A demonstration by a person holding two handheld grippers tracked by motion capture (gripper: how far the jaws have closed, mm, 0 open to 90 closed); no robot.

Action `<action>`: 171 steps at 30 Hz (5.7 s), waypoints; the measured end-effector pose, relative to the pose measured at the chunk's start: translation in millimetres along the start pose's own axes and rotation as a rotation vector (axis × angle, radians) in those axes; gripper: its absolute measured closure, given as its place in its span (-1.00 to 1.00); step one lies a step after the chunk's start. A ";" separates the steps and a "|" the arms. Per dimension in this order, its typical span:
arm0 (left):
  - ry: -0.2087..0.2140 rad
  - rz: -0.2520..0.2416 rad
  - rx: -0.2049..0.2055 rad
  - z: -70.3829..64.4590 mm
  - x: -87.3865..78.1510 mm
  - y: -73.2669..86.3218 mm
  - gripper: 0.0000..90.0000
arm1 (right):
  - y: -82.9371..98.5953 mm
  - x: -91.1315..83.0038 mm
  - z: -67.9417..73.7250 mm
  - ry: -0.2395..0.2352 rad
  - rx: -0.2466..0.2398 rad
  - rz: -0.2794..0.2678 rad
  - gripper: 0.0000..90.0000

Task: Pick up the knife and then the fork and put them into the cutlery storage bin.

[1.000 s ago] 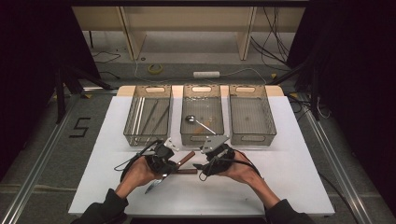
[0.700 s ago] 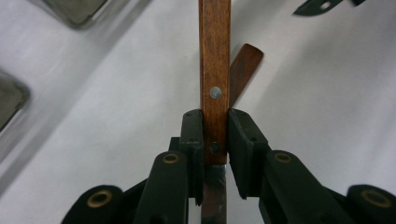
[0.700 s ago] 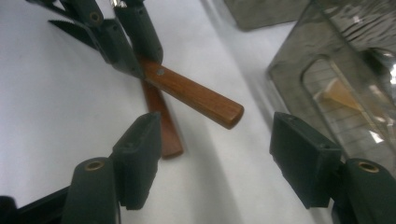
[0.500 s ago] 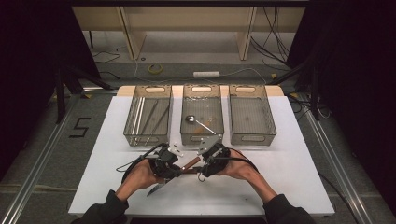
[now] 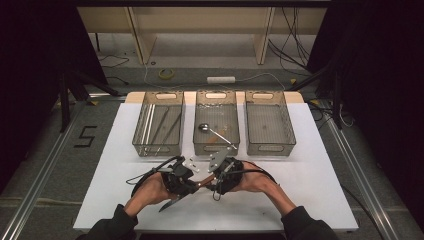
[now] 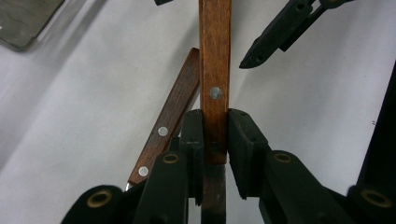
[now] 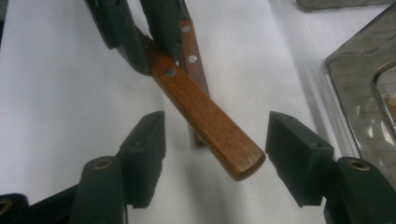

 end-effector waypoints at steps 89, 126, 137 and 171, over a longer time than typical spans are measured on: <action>-0.154 -0.432 -0.129 28.0 -71.2 -6.5 -0.52 | 45.2 -51.9 -0.8 0.454 -0.329 0.130 0.81; -0.238 -0.552 -0.238 38.4 -57.8 29.5 -0.57 | 73.7 -129.1 -91.2 0.520 0.405 -0.090 0.81; -0.251 -0.554 -0.235 35.4 -55.6 30.9 -0.57 | 79.1 -130.3 -123.5 0.550 0.571 -0.075 0.81; -0.229 -0.528 -0.222 27.3 -50.8 29.1 -0.57 | 96.0 -104.0 -153.7 0.574 0.836 0.007 0.80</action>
Point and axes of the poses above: each handheld gripper's, and its own axes: x roughly forward along the jaws, y roughly out of its underside, z roughly to its left, the point moved 4 cm from there along x, roughly forward along the jaws, and after that the axes turned 3 degrees about x, right-handed, at the moved point
